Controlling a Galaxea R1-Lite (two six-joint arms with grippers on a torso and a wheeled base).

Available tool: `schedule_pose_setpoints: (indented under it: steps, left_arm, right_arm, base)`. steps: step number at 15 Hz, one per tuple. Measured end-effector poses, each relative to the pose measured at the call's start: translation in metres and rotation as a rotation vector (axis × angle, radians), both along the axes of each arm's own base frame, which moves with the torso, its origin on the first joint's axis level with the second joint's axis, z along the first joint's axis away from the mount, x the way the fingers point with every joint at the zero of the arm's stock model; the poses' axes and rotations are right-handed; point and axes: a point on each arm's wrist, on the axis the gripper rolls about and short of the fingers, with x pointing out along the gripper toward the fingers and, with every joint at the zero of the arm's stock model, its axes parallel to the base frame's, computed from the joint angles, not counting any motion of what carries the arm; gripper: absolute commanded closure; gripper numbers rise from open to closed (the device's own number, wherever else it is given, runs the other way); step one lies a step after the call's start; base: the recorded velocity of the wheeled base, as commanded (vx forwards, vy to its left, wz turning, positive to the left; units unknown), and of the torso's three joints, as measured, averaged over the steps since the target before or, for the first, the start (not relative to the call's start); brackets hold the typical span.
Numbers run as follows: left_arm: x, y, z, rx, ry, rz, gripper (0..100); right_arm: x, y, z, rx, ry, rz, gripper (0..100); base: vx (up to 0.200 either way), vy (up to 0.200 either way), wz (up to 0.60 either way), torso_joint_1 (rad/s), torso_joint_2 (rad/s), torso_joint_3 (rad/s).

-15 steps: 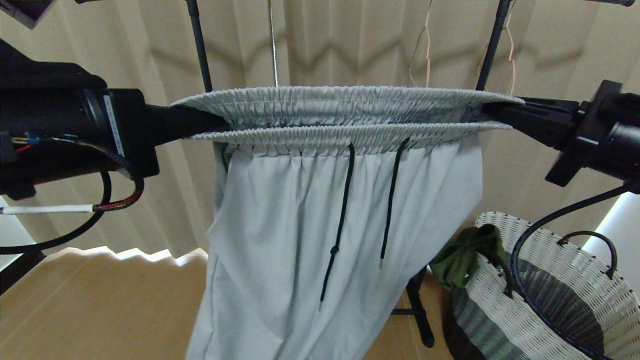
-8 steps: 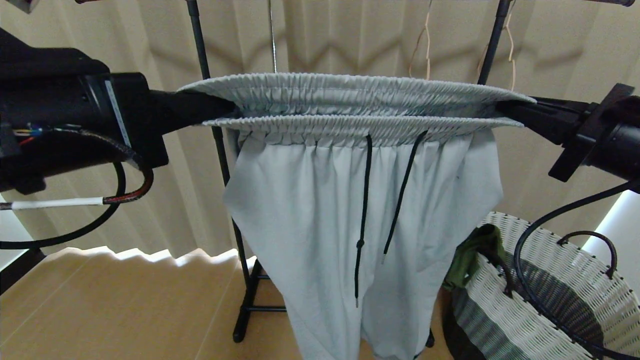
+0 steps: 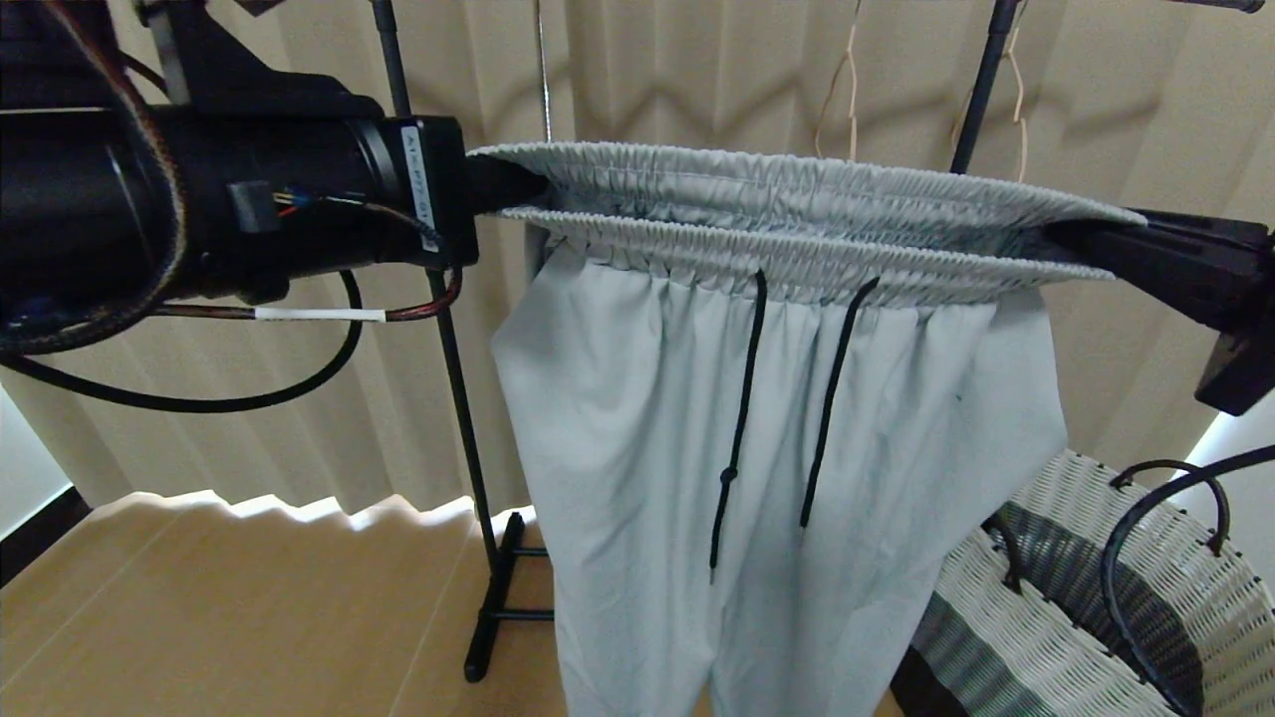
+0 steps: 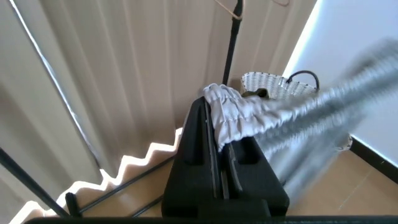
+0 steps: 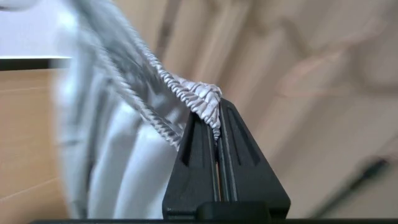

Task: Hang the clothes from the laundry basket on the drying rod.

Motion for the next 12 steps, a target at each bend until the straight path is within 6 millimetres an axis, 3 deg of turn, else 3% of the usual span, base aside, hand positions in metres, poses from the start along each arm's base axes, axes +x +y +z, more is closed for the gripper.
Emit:
schedule_pose_setpoints:
  steps: [3,6,9,12]
  left_arm:
    - [0.01,-0.009,-0.005,0.012,0.015,-0.006,100]
    - [0.014,-0.011,-0.009,0.022,0.03,-0.005,100]
    - [0.007,-0.005,-0.014,0.047,0.066,-0.003,100]
    - [-0.016,0.009,-0.016,0.104,0.152,-0.017,100]
  right_arm:
    - [-0.016,0.007,-0.007,-0.008,0.001,0.128,100]
    - [-0.018,0.008,-0.009,-0.011,0.005,0.135,100]
    - [-0.005,0.003,-0.008,-0.014,0.01,0.047,100]
    - [0.019,0.003,-0.002,-0.024,-0.003,0.0,100]
  base:
    - [0.0,0.0,0.0,0.0,0.0,0.0]
    - [0.0,0.0,0.0,0.0,0.0,0.0]
    - [0.0,0.0,0.0,0.0,0.0,0.0]
    - [0.0,0.0,0.0,0.0,0.0,0.0]
